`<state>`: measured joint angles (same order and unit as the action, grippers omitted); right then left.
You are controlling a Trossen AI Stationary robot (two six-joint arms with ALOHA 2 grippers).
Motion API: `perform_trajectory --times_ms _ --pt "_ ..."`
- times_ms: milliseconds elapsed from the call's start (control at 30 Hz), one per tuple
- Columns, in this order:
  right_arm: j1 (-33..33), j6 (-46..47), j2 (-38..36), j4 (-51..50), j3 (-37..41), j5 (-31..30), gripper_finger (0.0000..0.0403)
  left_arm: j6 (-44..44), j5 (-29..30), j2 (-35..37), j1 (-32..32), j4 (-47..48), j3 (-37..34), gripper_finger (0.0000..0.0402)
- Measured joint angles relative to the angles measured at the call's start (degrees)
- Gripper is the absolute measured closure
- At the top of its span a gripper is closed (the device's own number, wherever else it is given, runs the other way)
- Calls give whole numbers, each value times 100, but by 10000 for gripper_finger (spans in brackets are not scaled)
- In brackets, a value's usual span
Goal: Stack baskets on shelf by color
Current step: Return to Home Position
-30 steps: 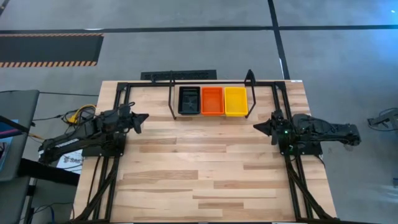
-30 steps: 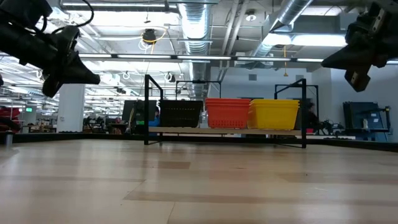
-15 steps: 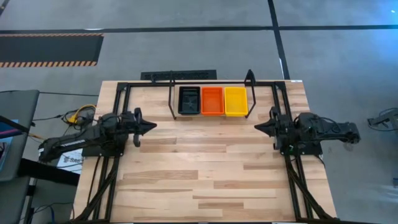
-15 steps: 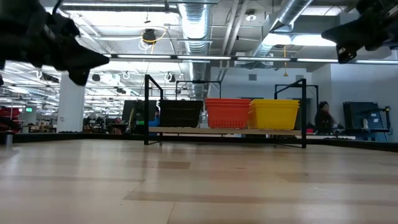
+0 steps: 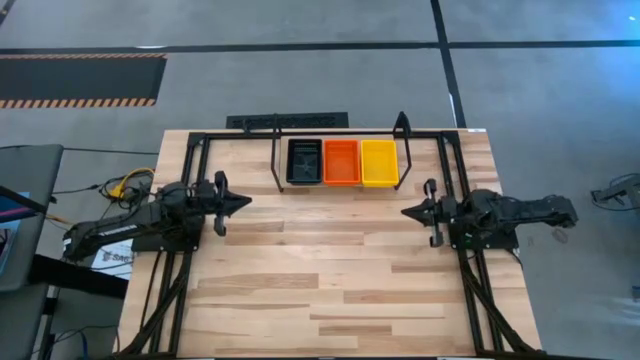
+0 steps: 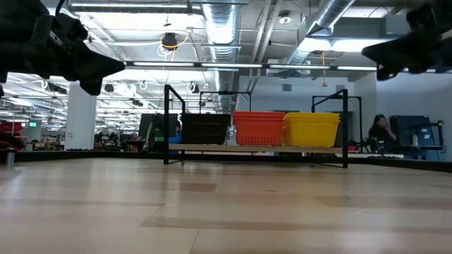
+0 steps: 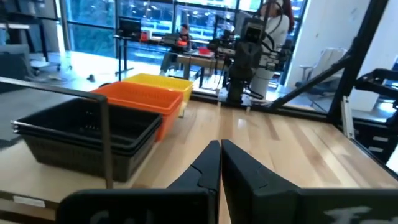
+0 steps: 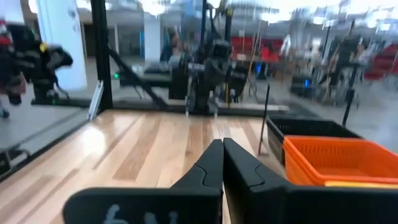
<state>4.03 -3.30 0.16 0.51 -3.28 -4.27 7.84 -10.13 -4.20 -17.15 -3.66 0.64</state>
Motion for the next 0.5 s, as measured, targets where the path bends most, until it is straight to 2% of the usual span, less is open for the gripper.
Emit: perform_trajectory --times_ms 67,500 --pt "0 26 2 444 279 -1 383 -25 42 19 0 11 0 402" --pt "-88 -174 67 124 266 -7 380 3 398 19 -2 59 -9 402"
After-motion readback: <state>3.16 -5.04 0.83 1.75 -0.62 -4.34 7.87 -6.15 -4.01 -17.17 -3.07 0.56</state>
